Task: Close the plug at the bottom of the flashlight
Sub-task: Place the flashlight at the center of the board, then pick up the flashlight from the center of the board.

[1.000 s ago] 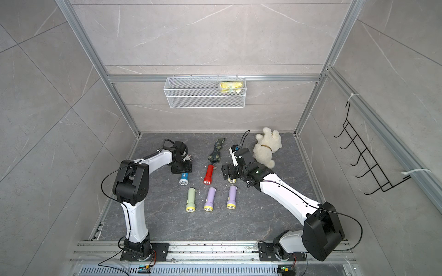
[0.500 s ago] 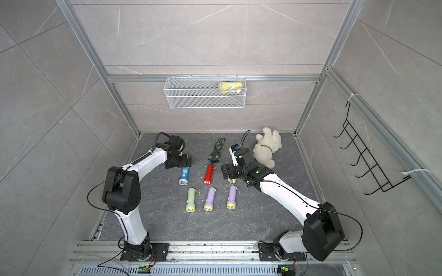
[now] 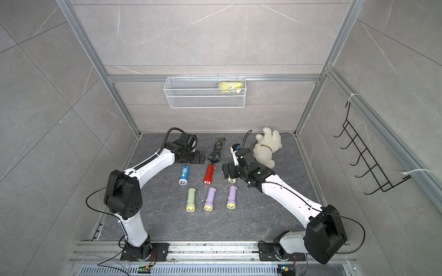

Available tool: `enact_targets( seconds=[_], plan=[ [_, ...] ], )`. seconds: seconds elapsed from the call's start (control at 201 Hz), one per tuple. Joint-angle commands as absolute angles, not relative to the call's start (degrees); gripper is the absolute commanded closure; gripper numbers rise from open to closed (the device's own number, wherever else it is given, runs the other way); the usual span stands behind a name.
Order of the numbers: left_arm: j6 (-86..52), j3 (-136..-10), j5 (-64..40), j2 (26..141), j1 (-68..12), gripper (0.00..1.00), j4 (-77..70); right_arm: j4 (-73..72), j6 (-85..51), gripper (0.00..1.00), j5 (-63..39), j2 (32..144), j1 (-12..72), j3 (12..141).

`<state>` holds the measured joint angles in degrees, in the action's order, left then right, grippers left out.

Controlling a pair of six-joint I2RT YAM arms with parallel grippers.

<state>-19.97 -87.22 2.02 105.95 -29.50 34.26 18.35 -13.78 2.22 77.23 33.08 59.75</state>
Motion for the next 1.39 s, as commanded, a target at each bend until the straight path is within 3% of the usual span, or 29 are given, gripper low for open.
enact_targets(
  seconds=[0.0, 0.149, 0.363, 0.523, 0.762, 0.951, 1.239, 1.389],
  plan=[
    [-23.03, -89.38, 2.14, 107.24, -31.72, 0.0, 36.01, 18.56, -14.02, 0.0, 4.73, 74.73, 32.62, 57.44],
    [-26.43, -87.92, -2.14, 109.3, -32.72, 0.0, 32.72, 17.95, -14.74, 0.0, 4.62, 73.77, 31.79, 55.14],
    [-24.39, -97.58, 7.18, 117.85, -37.62, 0.0, 43.26, 17.49, -14.77, 0.0, 4.44, 73.42, 31.12, 53.44],
    [-24.37, -100.49, 7.32, 121.75, -38.56, 0.01, 44.94, 17.32, -14.85, 0.0, 4.54, 73.37, 30.77, 52.52],
    [-25.49, -100.63, 7.52, 124.2, -38.67, 0.14, 45.16, 17.18, -14.79, 0.0, 4.58, 72.96, 30.21, 51.51],
    [-25.56, -100.91, 8.46, 126.32, -38.67, 0.18, 46.0, 16.83, -15.09, 0.0, 3.98, 73.17, 29.89, 51.43],
    [-25.28, -102.39, 7.89, 129.61, -38.67, 0.36, 47.03, 16.91, -15.14, 0.0, 3.94, 73.3, 29.69, 51.35],
    [-25.24, -102.57, 7.2, 130.54, -38.67, 0.51, 47.15, 16.97, -15.12, 0.0, 4.01, 73.3, 29.58, 51.35]
  ],
)
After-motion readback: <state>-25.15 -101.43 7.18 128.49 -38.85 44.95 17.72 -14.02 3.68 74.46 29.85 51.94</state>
